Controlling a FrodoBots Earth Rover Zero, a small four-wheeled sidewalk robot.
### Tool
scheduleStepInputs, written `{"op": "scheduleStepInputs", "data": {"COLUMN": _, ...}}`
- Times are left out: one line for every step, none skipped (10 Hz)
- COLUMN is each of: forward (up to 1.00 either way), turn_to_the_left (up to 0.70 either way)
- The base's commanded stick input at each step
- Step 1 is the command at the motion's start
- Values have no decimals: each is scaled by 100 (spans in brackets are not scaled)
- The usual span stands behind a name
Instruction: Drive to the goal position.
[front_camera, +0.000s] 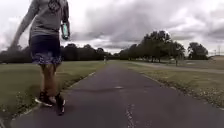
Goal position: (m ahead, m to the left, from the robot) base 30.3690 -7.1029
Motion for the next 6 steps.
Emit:
{"op": "scheduleStepInputs", "data": {"forward": 45, "turn_to_the_left": 0}}
{"op": "scheduleStepInputs", "data": {"forward": 45, "turn_to_the_left": 0}}
{"op": "scheduleStepInputs", "data": {"forward": 45, "turn_to_the_left": 0}}
{"op": "scheduleStepInputs", "data": {"forward": 45, "turn_to_the_left": 0}}
{"op": "scheduleStepInputs", "data": {"forward": 6, "turn_to_the_left": 0}}
{"op": "scheduleStepInputs", "data": {"forward": 0, "turn_to_the_left": 0}}
